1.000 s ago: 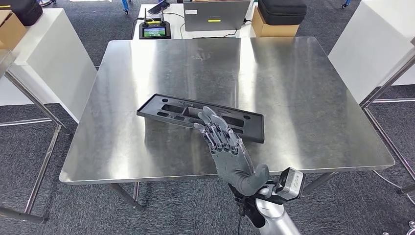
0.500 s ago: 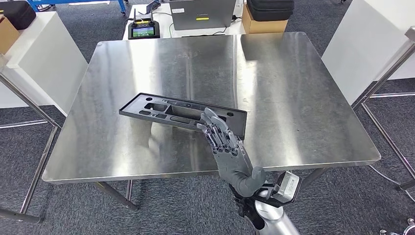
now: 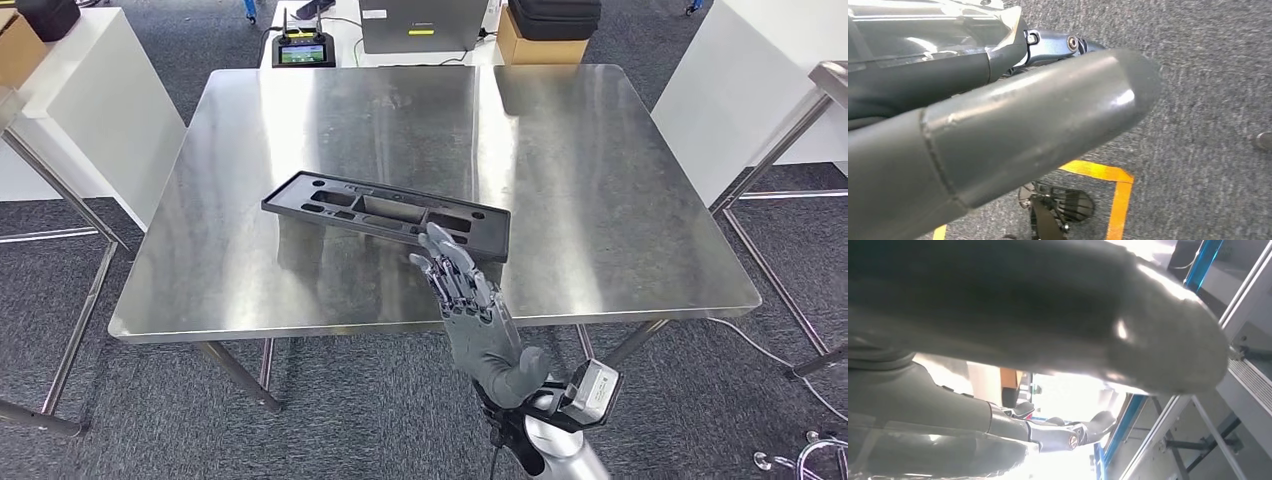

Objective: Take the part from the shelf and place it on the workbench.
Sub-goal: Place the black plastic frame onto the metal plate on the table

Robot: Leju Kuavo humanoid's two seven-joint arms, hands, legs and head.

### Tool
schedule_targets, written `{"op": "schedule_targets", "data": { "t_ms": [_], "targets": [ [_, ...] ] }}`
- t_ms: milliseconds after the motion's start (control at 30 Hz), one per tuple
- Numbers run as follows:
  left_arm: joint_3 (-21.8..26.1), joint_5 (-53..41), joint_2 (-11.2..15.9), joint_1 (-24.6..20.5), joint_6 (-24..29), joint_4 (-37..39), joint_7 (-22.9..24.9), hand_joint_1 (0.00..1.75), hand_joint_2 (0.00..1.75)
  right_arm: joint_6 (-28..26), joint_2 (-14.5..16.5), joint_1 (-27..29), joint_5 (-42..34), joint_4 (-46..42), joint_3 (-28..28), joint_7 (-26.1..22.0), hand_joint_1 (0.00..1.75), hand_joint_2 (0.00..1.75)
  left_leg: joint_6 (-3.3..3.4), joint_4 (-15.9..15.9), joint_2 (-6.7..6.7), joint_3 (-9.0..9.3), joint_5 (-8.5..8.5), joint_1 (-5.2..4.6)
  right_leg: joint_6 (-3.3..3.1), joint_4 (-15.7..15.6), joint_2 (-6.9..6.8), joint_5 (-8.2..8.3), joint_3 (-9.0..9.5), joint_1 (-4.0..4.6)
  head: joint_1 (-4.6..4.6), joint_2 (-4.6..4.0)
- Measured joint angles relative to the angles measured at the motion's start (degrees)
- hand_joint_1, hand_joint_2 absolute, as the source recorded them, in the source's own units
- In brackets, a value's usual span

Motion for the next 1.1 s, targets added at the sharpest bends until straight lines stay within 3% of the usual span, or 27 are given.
{"op": "schedule_targets", "data": {
  "t_ms": [67, 133, 167, 200, 267, 300, 367, 433, 467, 500, 533, 600, 667, 733, 800, 833, 900, 933, 967, 1000, 1033, 1100],
  "targets": [
    [0.0, 0.0, -0.1, 0.0, -0.1, 0.0, 0.0, 0.0, 0.0, -0.1, 0.0, 0.0, 0.1, 0.0, 0.0, 0.0, 0.0, 0.0, -0.49, 0.2, 0.01, -0.92, 0.72, 0.03, 1.24, -6.9, -0.13, 2.25, 5.46, -0.52, 0.01, 0.0],
    [0.0, 0.0, -0.1, 0.0, -0.2, 0.0, 0.1, 0.0, 0.0, -0.2, 0.0, 0.0, 0.3, -0.2, -0.1, 0.1, 0.0, 0.0, -1.16, 0.7, -0.05, -1.55, 1.29, -0.14, 1.19, -14.7, -0.13, 2.63, 10.69, -0.42, 0.0, 0.0],
    [0.0, 0.0, -0.1, 0.0, -0.2, 0.0, 0.1, 0.0, 0.0, -0.3, 0.0, 0.1, 0.4, -0.3, -0.2, 0.1, 0.0, 0.0, -1.48, 0.9, -0.08, -1.72, 1.56, -0.25, 0.87, -16.7, -0.09, 2.34, 11.74, -0.22, -0.01, 0.0],
    [0.0, 0.0, -0.1, 0.0, -0.2, 0.0, 0.0, 0.0, 0.0, -0.4, 0.0, 0.2, 0.5, -0.5, -0.3, 0.2, 0.0, 0.0, -1.8, 1.0, -0.09, -1.84, 1.85, -0.28, 0.49, -17.2, -0.01, 2.22, 11.83, 0.06, -0.02, 0.0],
    [0.0, 0.0, -0.1, 0.0, -0.2, 0.0, 0.0, 0.0, 0.0, -0.7, 0.1, 0.3, 1.1, -0.6, -0.6, 0.6, 0.0, 0.0, -2.38, 1.5, -0.18, -2.21, 1.57, -0.03, -0.57, -17.1, -0.07, 2.76, 10.99, -0.45, -0.07, 0.0],
    [0.0, -0.1, -0.1, 0.0, -0.3, 0.0, 0.0, 0.0, 0.0, -0.9, 0.2, 0.3, 1.5, -0.7, -0.7, 0.9, 0.0, 0.0, -2.63, 2.5, -0.26, -2.71, 0.28, 0.14, -1.32, -17.1, -0.13, 3.2, 10.72, -0.69, -0.1, 0.0],
    [0.0, -0.4, -0.1, 0.0, -0.4, 0.0, 0.0, 0.0, 0.0, -1.1, 0.4, 0.3, 2.0, -0.9, -0.9, 1.2, 0.0, 0.0, -3.08, 7.9, -0.47, -4.64, -4.79, 0.38, -2.66, -17.1, -0.28, 4.22, 9.85, -0.75, -0.19, 0.0],
    [0.0, -0.5, -0.1, 0.0, -0.4, 0.0, 0.1, 0.0, 0.0, -1.4, 0.4, 0.4, 2.1, -1.0, -1.0, 1.4, 0.0, 0.0, -3.45, 15.3, -0.59, -6.54, -9.05, 0.51, -3.13, -16.9, -0.33, 5.2, 8.65, -0.49, -0.21, 0.0],
    [0.0, -0.5, -0.1, 0.0, -0.4, 0.0, 0.1, 0.0, 0.0, -1.6, 0.4, 0.5, 2.2, -1.0, -1.1, 1.5, 0.0, 0.0, -3.56, 17.2, -0.62, -6.57, -9.44, 0.56, -3.05, -16.8, -0.34, 5.59, 8.03, -0.4, -0.21, 0.0],
    [0.0, -0.5, -0.1, 0.0, -0.4, 0.0, 0.1, 0.0, 0.0, -1.7, 0.4, 0.6, 2.2, -1.0, -1.3, 1.6, 0.0, 0.0, -3.59, 17.2, -0.63, -5.62, -8.75, 0.62, -2.93, -16.6, -0.34, 5.91, 7.47, -0.38, -0.21, 0.0],
    [0.0, -0.5, -0.1, 0.0, -0.4, 0.0, 0.2, 0.0, 0.0, -1.8, 0.4, 0.7, 2.2, -1.0, -1.5, 1.7, 0.0, 0.0, -3.55, 14.8, -0.65, -3.54, -7.3, 0.7, -2.74, -16.4, -0.33, 6.16, 7.0, -0.4, -0.22, 0.01],
    [0.0, -0.5, 0.0, -0.1, -0.4, 0.0, 0.2, 0.0, 0.0, -2.0, 0.4, 0.8, 2.2, -1.0, -2.1, 1.8, 0.0, 0.0, -3.35, 6.8, -0.84, 2.09, -5.14, 0.81, -2.26, -16.0, -0.3, 6.57, 6.26, -0.33, -0.22, 0.01],
    [0.0, -0.6, 0.0, -0.2, -0.3, 0.0, 0.3, 0.0, 0.0, -2.3, 0.4, 1.0, 2.1, -0.9, -2.8, 1.9, 0.0, 0.0, -2.9, 1.8, -1.19, 5.09, -4.75, 0.59, -1.47, -15.7, -0.31, 7.09, 5.81, -0.14, -0.16, 0.0],
    [0.0, -0.7, 0.0, -0.2, -0.2, 0.0, 0.4, 0.0, 0.0, -2.5, 0.3, 1.6, 2.0, -0.9, -3.5, 1.9, 0.0, 0.0, -2.17, 1.2, -1.32, 4.81, -4.4, 0.18, -0.4, -15.8, -0.33, 7.82, 5.5, -0.01, -0.1, 0.0],
    [0.0, -0.8, -0.1, -0.2, -0.2, 0.0, 0.4, 0.0, 0.0, -2.7, 0.2, 2.3, 2.0, -0.9, -4.3, 1.8, 0.0, 0.0, -1.06, 0.8, -1.05, 4.0, -3.34, 0.09, 0.12, -15.0, -0.3, 7.06, 4.72, 0.01, -0.08, 0.0],
    [0.0, -0.8, -0.1, -0.3, -0.2, 0.0, 0.5, 0.0, 0.0, -2.8, 0.2, 2.7, 2.0, -0.9, -4.7, 1.8, 0.0, 0.0, -0.47, 0.6, -0.89, 3.42, -2.69, 0.1, -0.03, -13.4, -0.27, 5.47, 3.9, 0.04, -0.04, 0.0],
    [0.0, -0.8, -0.2, -0.3, -0.2, 0.0, 0.5, 0.0, 0.0, -2.9, 0.0, 3.2, 1.9, -0.8, -5.5, 1.7, 0.0, 0.0, 0.24, 0.6, -0.65, 1.89, -1.45, 0.01, -0.66, -6.8, -0.25, 0.55, 1.4, -0.04, 0.06, 0.01],
    [0.0, -0.8, -0.2, -0.3, -0.2, 0.0, 0.5, 0.0, 0.0, -2.9, 0.0, 3.4, 1.9, -0.7, -5.8, 1.7, 0.0, 0.0, 0.34, 0.6, -0.56, 1.09, -0.87, -0.07, -0.67, -2.9, -0.25, -1.4, 0.31, -0.08, 0.08, 0.01],
    [0.0, -0.8, -0.2, -0.3, -0.1, 0.0, 0.5, 0.0, 0.0, -2.9, -0.1, 3.7, 1.9, -0.6, -6.2, 1.7, 0.0, 0.0, 0.35, 0.6, -0.48, 0.27, -0.26, -0.14, -0.38, 0.0, -0.25, -2.36, -0.18, -0.07, 0.08, 0.01],
    [0.0, -0.8, -0.2, -0.3, -0.1, 0.0, 0.5, 0.0, 0.0, -2.9, -0.1, 3.9, 1.8, -0.5, -6.5, 1.6, 0.0, 0.0, 0.3, 0.6, -0.42, -0.49, 0.3, -0.19, 0.12, 1.1, -0.25, -2.23, 0.23, -0.06, 0.07, 0.01],
    [0.0, -0.8, -0.2, -0.3, -0.2, 0.0, 0.5, 0.0, 0.0, -2.9, -0.2, 4.0, 1.8, -0.4, -6.9, 1.6, 0.0, 0.0, 0.2, 0.7, -0.4, -1.17, 0.83, -0.22, 0.69, 0.0, -0.25, -1.2, 1.72, -0.03, 0.08, 0.0],
    [0.0, -0.8, -0.2, -0.3, -0.1, 0.0, 0.5, 0.0, 0.0, -2.9, -0.2, 4.1, 1.7, -0.3, -7.4, 1.4, 0.0, 0.0, -0.17, 0.8, -0.4, -2.28, 1.84, -0.29, 1.26, -7.7, -0.26, 1.16, 7.47, 0.03, 0.08, 0.01]
  ]
}}
